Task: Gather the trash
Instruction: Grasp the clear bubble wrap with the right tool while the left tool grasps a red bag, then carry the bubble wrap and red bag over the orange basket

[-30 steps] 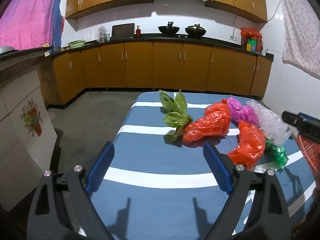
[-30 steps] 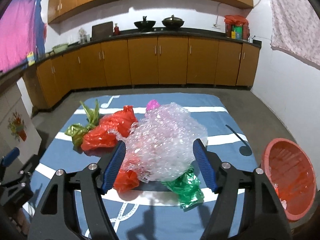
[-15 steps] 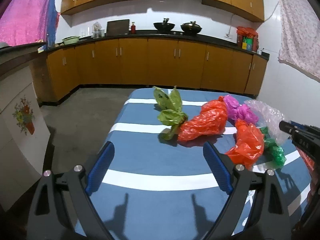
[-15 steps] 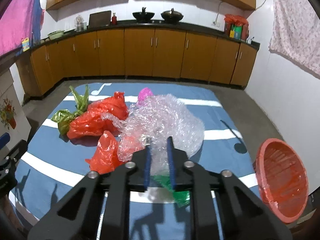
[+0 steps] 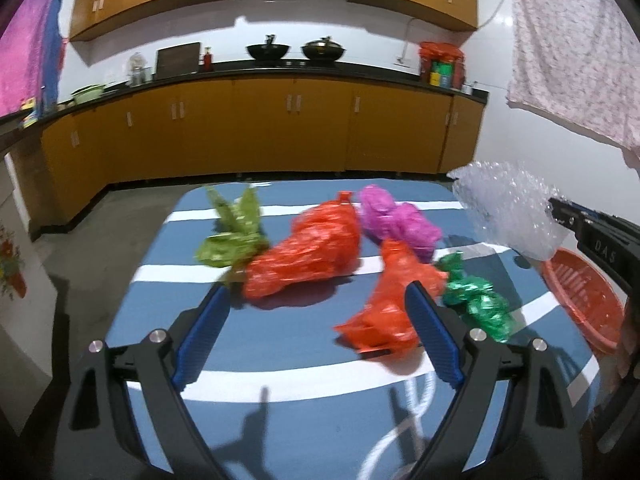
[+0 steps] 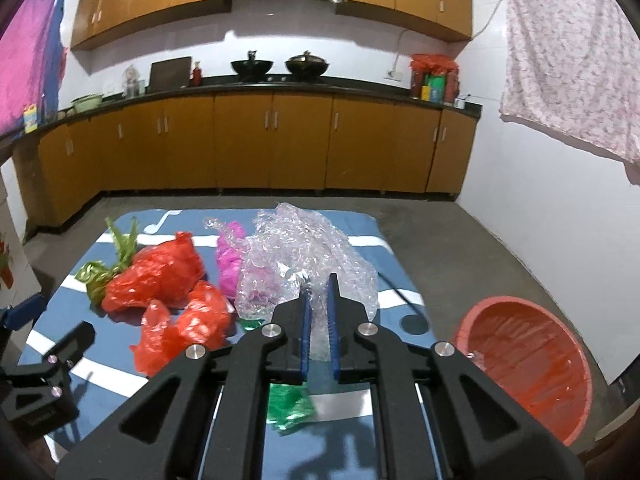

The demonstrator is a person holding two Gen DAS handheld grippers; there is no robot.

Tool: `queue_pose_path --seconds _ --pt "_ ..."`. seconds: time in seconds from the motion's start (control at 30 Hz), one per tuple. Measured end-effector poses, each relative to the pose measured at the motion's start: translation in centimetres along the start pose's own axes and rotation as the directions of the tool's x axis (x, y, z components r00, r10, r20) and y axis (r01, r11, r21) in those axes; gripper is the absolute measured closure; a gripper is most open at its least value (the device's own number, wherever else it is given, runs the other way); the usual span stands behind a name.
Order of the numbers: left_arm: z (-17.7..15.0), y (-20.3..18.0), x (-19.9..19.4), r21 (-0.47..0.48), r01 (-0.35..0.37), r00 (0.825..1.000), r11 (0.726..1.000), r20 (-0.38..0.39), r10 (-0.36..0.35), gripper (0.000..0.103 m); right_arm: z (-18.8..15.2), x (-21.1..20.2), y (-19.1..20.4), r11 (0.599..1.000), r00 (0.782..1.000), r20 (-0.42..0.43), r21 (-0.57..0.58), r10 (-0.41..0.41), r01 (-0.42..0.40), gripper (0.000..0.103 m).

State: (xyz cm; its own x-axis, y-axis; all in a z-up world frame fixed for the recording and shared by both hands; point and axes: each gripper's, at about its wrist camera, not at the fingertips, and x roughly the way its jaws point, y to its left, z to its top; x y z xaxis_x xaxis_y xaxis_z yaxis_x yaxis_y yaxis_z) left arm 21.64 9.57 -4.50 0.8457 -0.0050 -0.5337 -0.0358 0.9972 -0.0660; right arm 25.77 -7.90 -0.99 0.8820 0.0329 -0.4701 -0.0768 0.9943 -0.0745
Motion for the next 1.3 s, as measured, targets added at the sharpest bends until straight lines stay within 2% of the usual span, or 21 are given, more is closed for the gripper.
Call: queue_pose_path --seconds 0.17,0.33,0.57,0.63,0.7,0.8,0.93,1.3 --pt "0.5 -2.4 1.9 0.021 0.036 0.999 0.999 -0.026 -0.035 0.016 -0.8 0.2 -1.4 1.0 1.0 -0.015 0.006 -0.023 0.023 0.095" --pt "0.4 -3.9 4.9 0.012 0.058 0.994 0.998 -0.091 -0.056 0.017 -1.4 0.4 -2.6 0.999 0.999 -0.033 0.013 -0.043 0.043 0.095" --pt "-0.3 -5.0 8.5 0.012 0.046 0.98 0.999 -0.193 -0.042 0.031 -2.0 0.9 -4.2 0.998 0.997 -0.053 0.041 -0.055 0.057 0.095" --pt "-0.5 -5.1 9.1 0.011 0.05 0.975 0.999 -0.215 -0.046 0.044 -2.2 1.0 -4.5 0.997 0.997 -0.057 0.046 -0.055 0.058 0.095" --pt "-0.6 -5.0 9.4 -0.003 0.064 0.971 0.998 -0.23 -0.063 0.052 -2.4 1.0 -4.7 0.997 0.997 -0.06 0.049 -0.056 0.059 0.095" --pt "-0.8 -4.9 9.2 -0.004 0.082 0.97 0.997 -0.23 -0.081 0.07 -2.6 1.0 -4.8 0.997 0.997 -0.063 0.052 -0.055 0.058 0.095" --pt "-0.6 -4.7 8.3 0.008 0.094 0.974 0.996 -0.207 -0.09 0.079 -2.5 0.9 -4.8 0.997 0.997 -0.059 0.049 -0.053 0.056 0.095" --pt "1.4 -4.6 4.0 0.022 0.115 0.987 0.993 -0.116 -0.112 0.081 -2.4 -1.1 -4.7 0.998 0.998 -0.029 0.039 -0.047 0.048 0.095"
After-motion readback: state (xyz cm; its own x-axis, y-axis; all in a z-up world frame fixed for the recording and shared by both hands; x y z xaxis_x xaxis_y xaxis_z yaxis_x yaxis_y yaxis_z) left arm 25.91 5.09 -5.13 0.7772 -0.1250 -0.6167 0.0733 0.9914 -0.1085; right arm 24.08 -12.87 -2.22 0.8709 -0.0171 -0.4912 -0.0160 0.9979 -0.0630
